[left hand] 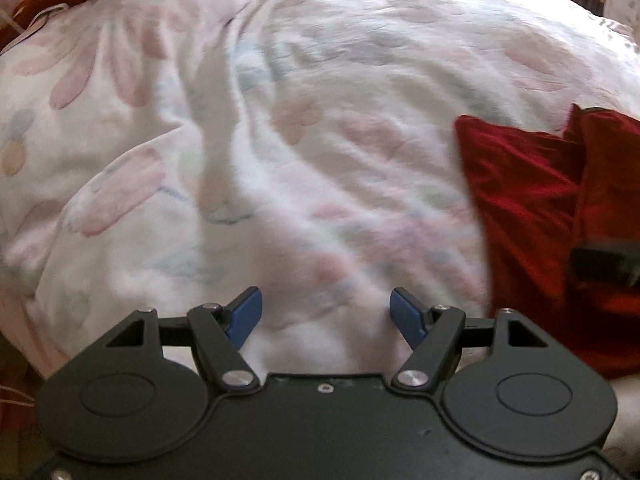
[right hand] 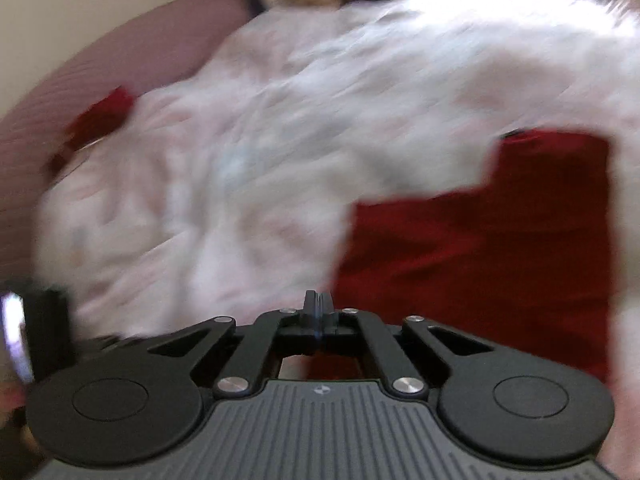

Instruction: Fold small clothes

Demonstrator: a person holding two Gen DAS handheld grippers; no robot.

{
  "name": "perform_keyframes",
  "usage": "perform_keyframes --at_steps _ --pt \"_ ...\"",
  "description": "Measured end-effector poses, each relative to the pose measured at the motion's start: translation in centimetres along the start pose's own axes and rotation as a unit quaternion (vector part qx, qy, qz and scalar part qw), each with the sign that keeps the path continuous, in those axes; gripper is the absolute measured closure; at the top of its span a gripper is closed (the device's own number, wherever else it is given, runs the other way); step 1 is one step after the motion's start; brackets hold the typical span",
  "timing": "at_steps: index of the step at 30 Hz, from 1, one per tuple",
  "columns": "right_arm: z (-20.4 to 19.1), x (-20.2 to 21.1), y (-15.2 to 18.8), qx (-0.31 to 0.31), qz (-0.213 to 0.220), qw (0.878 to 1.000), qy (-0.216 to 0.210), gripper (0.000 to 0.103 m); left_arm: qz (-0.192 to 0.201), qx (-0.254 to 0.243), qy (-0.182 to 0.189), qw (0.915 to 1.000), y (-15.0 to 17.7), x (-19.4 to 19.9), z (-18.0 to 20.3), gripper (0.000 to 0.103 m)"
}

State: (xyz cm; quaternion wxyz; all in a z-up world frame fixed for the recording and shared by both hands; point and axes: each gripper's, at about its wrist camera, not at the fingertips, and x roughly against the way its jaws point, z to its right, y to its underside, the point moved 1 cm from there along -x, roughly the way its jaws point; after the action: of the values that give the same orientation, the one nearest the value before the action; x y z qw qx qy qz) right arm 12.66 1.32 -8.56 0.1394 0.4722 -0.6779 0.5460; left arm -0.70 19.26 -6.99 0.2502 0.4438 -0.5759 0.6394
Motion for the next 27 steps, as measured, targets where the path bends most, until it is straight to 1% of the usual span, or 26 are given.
perform_keyframes --at_steps 1,3,6,7,8,10,11,12,14,16,19,21,23,25,27 --pt "-1.0 -0.7 0.6 0.012 -0.013 1.000 -0.001 0.103 -0.001 0.003 -0.001 1.0000 0.1 0.0 -0.4 0.030" --pt "-2.7 -1.8 2.1 0.052 -0.027 0.998 0.010 0.103 -0.003 0.012 -0.001 0.9999 0.4 0.2 -0.8 0.030" --pt "-2.6 -1.3 3.6 0.075 -0.033 0.996 0.027 0.103 -0.002 0.015 0.009 0.9998 0.4 0.4 0.0 0.031" --pt "-2.2 -0.9 3.7 0.077 -0.031 0.996 0.032 0.101 -0.001 0.012 0.016 0.9998 0.3 0.6 0.6 0.031" --pt "-1.3 -0.3 3.8 0.077 -0.031 0.996 0.041 0.099 -0.001 0.006 0.025 0.9997 0.3 0.7 1.4 0.031" --pt "1.0 1.2 3.7 0.070 -0.026 0.995 0.065 0.090 0.000 -0.015 0.041 0.9990 0.0 0.7 3.6 0.031" --pt "2.2 1.8 3.6 0.063 -0.021 0.994 0.082 0.088 0.000 -0.029 0.053 0.9982 -0.3 0.6 5.0 0.031" --pt "3.9 2.9 3.4 0.051 -0.014 0.994 0.100 0.085 0.000 -0.043 0.063 0.9970 -0.6 0.5 6.4 0.031" --pt "6.4 4.3 3.1 0.029 -0.010 0.992 0.122 0.079 0.002 -0.064 0.083 0.9944 -1.3 0.3 8.9 0.031" --pt "9.4 6.3 2.8 -0.005 0.003 0.989 0.145 0.071 0.001 -0.080 0.097 0.9920 -2.1 -0.1 11.3 0.031" --pt "12.8 7.7 2.8 -0.045 0.016 0.984 0.173 0.070 0.001 -0.102 0.118 0.9877 -3.6 -0.6 14.5 0.031" --pt "14.1 8.0 2.9 -0.060 0.024 0.981 0.183 0.069 0.001 -0.119 0.127 0.9846 -4.3 -1.0 16.4 0.031" --pt "15.1 8.0 3.0 -0.061 0.025 0.977 0.203 0.068 -0.003 -0.134 0.135 0.9816 -4.6 -1.6 18.0 0.031" --pt "15.6 7.3 3.1 -0.057 0.019 0.973 0.221 0.068 -0.016 -0.142 0.141 0.9796 -5.2 -2.9 19.4 0.030" --pt "16.2 7.0 3.2 -0.060 0.013 0.973 0.221 0.068 -0.032 -0.146 0.146 0.9780 -5.5 -4.0 20.6 0.031"
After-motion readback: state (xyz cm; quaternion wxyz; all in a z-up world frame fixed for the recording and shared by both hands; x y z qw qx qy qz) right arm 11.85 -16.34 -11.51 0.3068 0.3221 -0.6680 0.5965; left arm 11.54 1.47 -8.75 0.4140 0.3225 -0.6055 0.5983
